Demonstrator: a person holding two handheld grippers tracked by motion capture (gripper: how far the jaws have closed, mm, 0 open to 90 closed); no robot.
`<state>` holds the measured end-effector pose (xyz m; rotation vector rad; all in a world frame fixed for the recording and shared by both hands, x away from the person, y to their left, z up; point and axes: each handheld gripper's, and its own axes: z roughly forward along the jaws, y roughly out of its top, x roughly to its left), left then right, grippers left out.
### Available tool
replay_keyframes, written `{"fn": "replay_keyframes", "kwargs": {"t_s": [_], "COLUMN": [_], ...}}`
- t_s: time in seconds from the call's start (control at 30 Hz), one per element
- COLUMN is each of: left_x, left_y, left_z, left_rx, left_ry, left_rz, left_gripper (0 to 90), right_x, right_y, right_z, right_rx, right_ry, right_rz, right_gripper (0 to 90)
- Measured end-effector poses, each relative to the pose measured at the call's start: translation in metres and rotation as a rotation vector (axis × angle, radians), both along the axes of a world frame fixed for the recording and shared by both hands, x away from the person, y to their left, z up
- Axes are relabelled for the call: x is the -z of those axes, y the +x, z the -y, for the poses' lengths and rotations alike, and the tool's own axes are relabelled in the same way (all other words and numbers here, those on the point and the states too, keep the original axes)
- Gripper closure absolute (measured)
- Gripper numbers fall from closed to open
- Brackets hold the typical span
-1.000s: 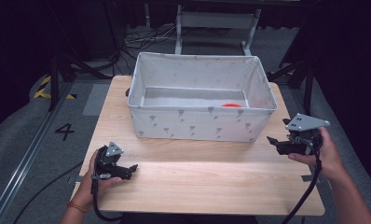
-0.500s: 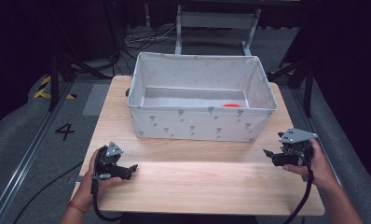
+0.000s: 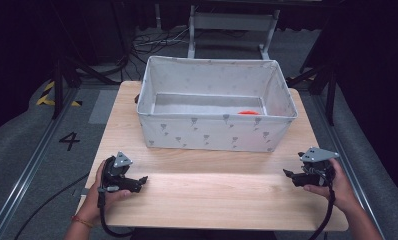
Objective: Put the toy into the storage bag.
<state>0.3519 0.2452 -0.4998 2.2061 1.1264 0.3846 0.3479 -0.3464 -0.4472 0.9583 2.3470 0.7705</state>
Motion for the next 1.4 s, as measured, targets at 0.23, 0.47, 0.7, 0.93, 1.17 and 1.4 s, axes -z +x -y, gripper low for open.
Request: {"fn": "replay_keyframes", "kwargs": {"t_s": [0.23, 0.47, 0.7, 0.93, 1.17, 1.4], "left_x": [0.000, 0.000, 0.000, 0.000, 0.000, 0.000], "left_y": [0.000, 0.000, 0.000, 0.000, 0.000, -0.001], "left_z": [0.000, 0.000, 0.000, 0.000, 0.002, 0.003], "left_rx": [0.001, 0.003, 0.003, 0.002, -0.018, -0.036], "left_ry": [0.000, 0.001, -0.001, -0.001, -0.001, -0.004], "left_rz": [0.000, 0.000, -0.001, -0.002, -0.003, -0.003], "left_gripper": [0.4, 0.5, 0.4, 0.3, 0.1, 0.1], "right_x": [0.017, 0.041, 0.051, 0.058, 0.058, 0.058], "right_y": [-0.009, -0.020, -0.029, -0.030, -0.030, -0.030], "right_z": [0.010, 0.025, 0.038, 0.047, 0.046, 0.046], "right_rx": [0.000, 0.029, 0.078, 0.128, 0.129, 0.129], "right_ry": [0.081, 0.152, 0.225, 0.240, 0.237, 0.238], "right_rz": [-0.018, -0.042, -0.057, -0.088, -0.087, -0.088], "right_gripper": [19.3, 19.3, 18.2, 14.2, 13.9, 13.8]}}
